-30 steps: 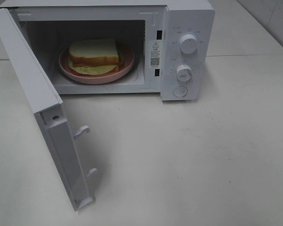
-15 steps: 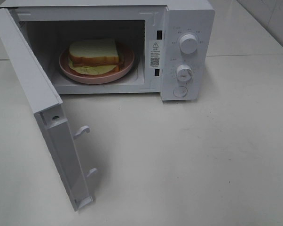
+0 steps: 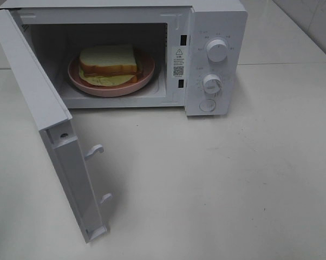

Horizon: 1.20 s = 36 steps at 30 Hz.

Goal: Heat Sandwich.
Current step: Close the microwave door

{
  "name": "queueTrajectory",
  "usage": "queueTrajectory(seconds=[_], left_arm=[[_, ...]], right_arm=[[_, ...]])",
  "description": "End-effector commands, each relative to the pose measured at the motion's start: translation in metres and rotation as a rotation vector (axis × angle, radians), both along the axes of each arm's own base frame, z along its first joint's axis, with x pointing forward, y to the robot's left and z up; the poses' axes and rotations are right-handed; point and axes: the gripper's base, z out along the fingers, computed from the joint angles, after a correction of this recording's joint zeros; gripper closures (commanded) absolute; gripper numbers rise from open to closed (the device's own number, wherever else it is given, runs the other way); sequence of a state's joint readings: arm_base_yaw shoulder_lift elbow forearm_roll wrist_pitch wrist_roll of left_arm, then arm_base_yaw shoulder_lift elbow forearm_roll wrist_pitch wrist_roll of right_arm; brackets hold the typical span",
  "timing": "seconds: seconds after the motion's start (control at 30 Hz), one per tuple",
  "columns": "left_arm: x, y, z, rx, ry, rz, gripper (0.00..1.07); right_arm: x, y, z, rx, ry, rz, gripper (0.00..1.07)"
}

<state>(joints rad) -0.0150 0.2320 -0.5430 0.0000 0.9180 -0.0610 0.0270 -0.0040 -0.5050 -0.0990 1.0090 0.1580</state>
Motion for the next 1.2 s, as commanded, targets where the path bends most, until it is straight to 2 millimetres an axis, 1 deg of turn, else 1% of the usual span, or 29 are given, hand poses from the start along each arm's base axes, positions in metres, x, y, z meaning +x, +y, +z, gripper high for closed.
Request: queueTrajectory(seconds=[0.03, 0.07, 0.1, 0.13, 0.2, 0.23, 0.27, 0.33, 0.37, 0.4, 0.43, 0.5, 0.53, 0.57, 0.6, 0.67, 0.7, 0.8, 0.83, 0.97, 1.0, 1.1, 1.13, 1.2], left_arm=[[0.016, 0.000, 0.006, -0.007, -0.024, 0.009, 0.58], [0.016, 0.000, 0.006, -0.007, -0.024, 0.009, 0.58], [0.022, 0.000, 0.006, -0.007, -0.021, 0.009, 0.63], [0.032, 0.001, 0.005, 0.004, -0.011, 0.012, 0.72], [0.044, 0.001, 0.002, 0.009, 0.010, 0.012, 0.85], [0.044, 0.001, 0.002, 0.009, 0.010, 0.012, 0.85], [0.055, 0.001, -0.003, 0.012, 0.027, 0.011, 0.97], [0.065, 0.000, -0.008, 0.017, 0.029, 0.008, 1.07], [0.065, 0.000, -0.008, 0.017, 0.029, 0.008, 1.07], [0.074, 0.000, -0.013, 0.023, 0.015, 0.003, 1.07], [0.079, 0.000, -0.015, 0.028, 0.000, -0.001, 1.07], [0.088, 0.000, -0.020, 0.035, -0.044, -0.007, 1.07], [0.088, 0.000, -0.020, 0.035, -0.044, -0.007, 1.07], [0.096, 0.000, -0.028, 0.035, -0.075, -0.008, 1.07], [0.100, 0.000, -0.031, 0.036, -0.097, -0.009, 1.07], [0.102, -0.001, -0.033, 0.036, -0.118, -0.010, 1.07], [0.109, -0.001, -0.039, 0.035, -0.165, -0.011, 1.07], [0.118, -0.001, -0.046, 0.035, -0.246, -0.013, 1.07], [0.118, -0.001, -0.046, 0.035, -0.246, -0.013, 1.07], [0.136, -0.005, -0.059, 0.091, -0.368, -0.074, 1.07], [0.136, -0.005, -0.059, 0.091, -0.368, -0.074, 1.07], [0.147, -0.007, -0.068, 0.099, -0.349, -0.099, 1.07], [0.147, -0.007, -0.068, 0.099, -0.349, -0.099, 1.07], [0.156, -0.008, -0.076, 0.100, -0.344, -0.117, 1.07]], right_arm=[[-0.003, 0.000, 0.000, -0.007, -0.036, -0.003, 0.31], [-0.003, 0.000, 0.000, -0.007, -0.036, -0.003, 0.31], [-0.003, 0.000, 0.000, -0.007, -0.036, -0.003, 0.31], [-0.003, 0.000, 0.000, -0.007, -0.036, -0.003, 0.31], [-0.003, 0.000, 0.000, -0.007, -0.036, -0.003, 0.31], [-0.003, 0.000, 0.000, -0.007, -0.036, -0.003, 0.31], [-0.003, 0.000, 0.000, -0.007, -0.036, -0.003, 0.31], [-0.003, 0.000, 0.000, -0.007, -0.036, -0.003, 0.31], [-0.003, 0.000, 0.000, -0.007, -0.036, -0.003, 0.31], [-0.003, 0.000, 0.000, -0.007, -0.036, -0.003, 0.31], [-0.003, 0.000, 0.000, -0.007, -0.036, -0.003, 0.31], [-0.003, 0.000, 0.000, -0.007, -0.036, -0.003, 0.31], [-0.003, 0.000, 0.000, -0.007, -0.036, -0.003, 0.31], [-0.003, 0.000, 0.000, -0.007, -0.036, -0.003, 0.31], [-0.003, 0.000, 0.000, -0.007, -0.036, -0.003, 0.31], [-0.003, 0.000, 0.000, -0.007, -0.036, -0.003, 0.31], [-0.003, 0.000, 0.000, -0.007, -0.036, -0.003, 0.31], [-0.003, 0.000, 0.000, -0.007, -0.036, -0.003, 0.31], [-0.003, 0.000, 0.000, -0.007, -0.036, -0.003, 0.31], [-0.003, 0.000, 0.000, -0.007, -0.036, -0.003, 0.31], [-0.003, 0.000, 0.000, -0.007, -0.036, -0.003, 0.31], [-0.003, 0.000, 0.000, -0.007, -0.036, -0.003, 0.31], [-0.003, 0.000, 0.000, -0.007, -0.036, -0.003, 0.31], [-0.003, 0.000, 0.000, -0.007, -0.036, -0.003, 0.31]])
